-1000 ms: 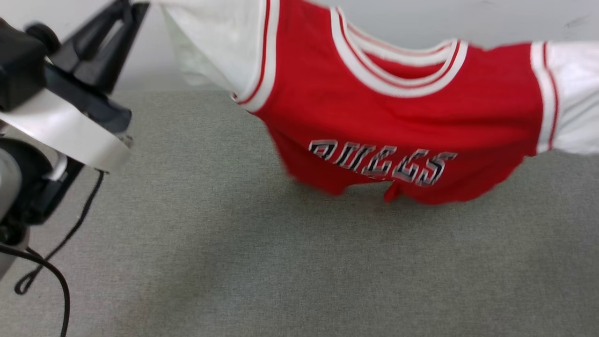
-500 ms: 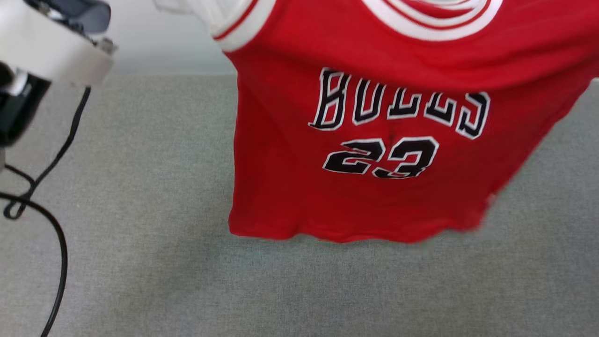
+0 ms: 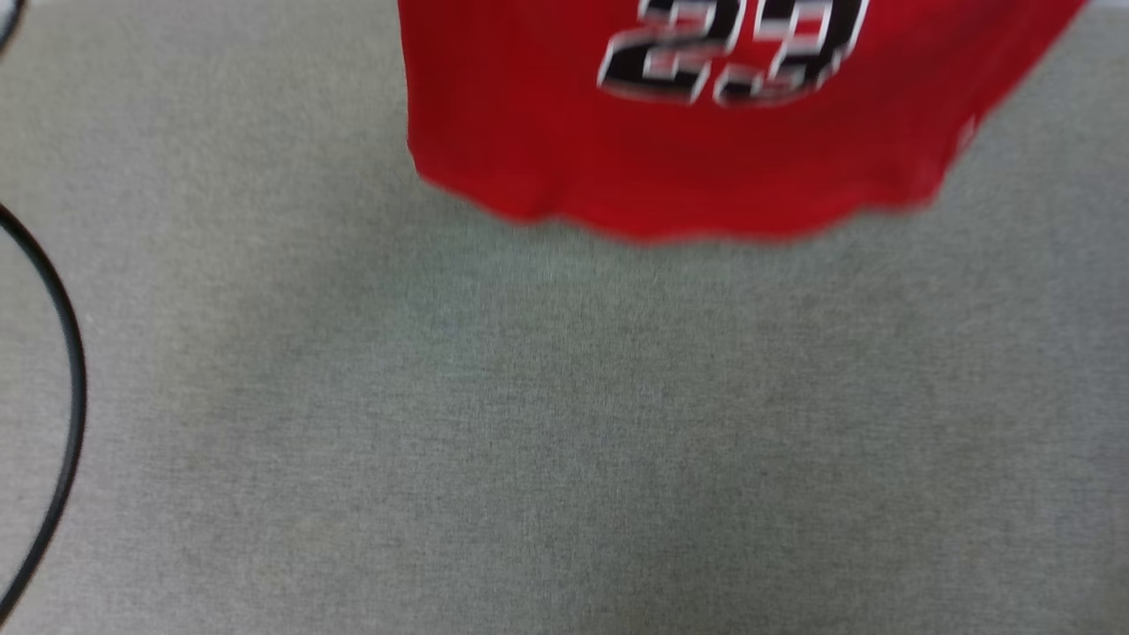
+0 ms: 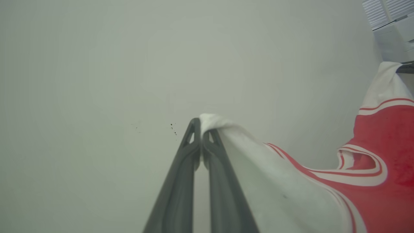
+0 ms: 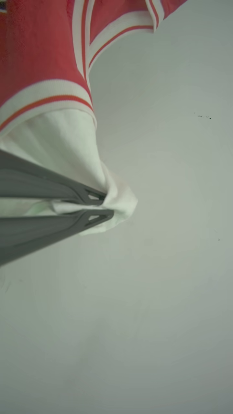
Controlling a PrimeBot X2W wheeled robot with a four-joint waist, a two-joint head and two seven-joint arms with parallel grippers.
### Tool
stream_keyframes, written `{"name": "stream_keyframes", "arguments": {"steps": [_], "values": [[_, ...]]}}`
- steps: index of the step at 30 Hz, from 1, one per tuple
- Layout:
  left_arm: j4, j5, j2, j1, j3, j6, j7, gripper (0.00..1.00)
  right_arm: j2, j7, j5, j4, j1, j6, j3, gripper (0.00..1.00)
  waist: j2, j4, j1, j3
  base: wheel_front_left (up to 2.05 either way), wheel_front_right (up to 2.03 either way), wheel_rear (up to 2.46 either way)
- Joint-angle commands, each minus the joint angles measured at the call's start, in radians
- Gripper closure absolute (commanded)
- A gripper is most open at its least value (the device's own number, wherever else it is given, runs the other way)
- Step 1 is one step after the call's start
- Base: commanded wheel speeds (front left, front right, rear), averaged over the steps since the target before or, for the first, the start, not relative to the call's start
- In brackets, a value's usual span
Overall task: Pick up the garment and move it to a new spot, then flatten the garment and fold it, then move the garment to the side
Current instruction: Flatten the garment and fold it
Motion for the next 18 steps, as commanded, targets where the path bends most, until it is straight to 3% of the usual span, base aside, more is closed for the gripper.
{"name": "stream_keyframes", "arguments": {"steps": [1,10,18], "values": [[0.022,0.007,-0.01,-0.03,0.005,-0.004,-0.008,1.0,0.006,-0.004,-0.01,0.024,-0.041,-0.002,0.013,1.0,0.0,0.011,-0.0001,0.068,0.0,0.0,0.0],[0.246,0.052,-0.058,-0.247,0.007,-0.035,-0.059,1.0,0.059,-0.067,-0.075,0.268,-0.387,-0.002,0.146,1.0,0.0,0.017,-0.0001,0.194,0.0,0.0,0.0],[0.377,0.073,-0.066,-0.29,0.006,-0.043,-0.152,1.0,0.115,-0.115,-0.102,0.453,-0.555,-0.002,0.231,1.0,0.0,0.031,-0.0001,0.273,0.0,0.0,0.0]]}}
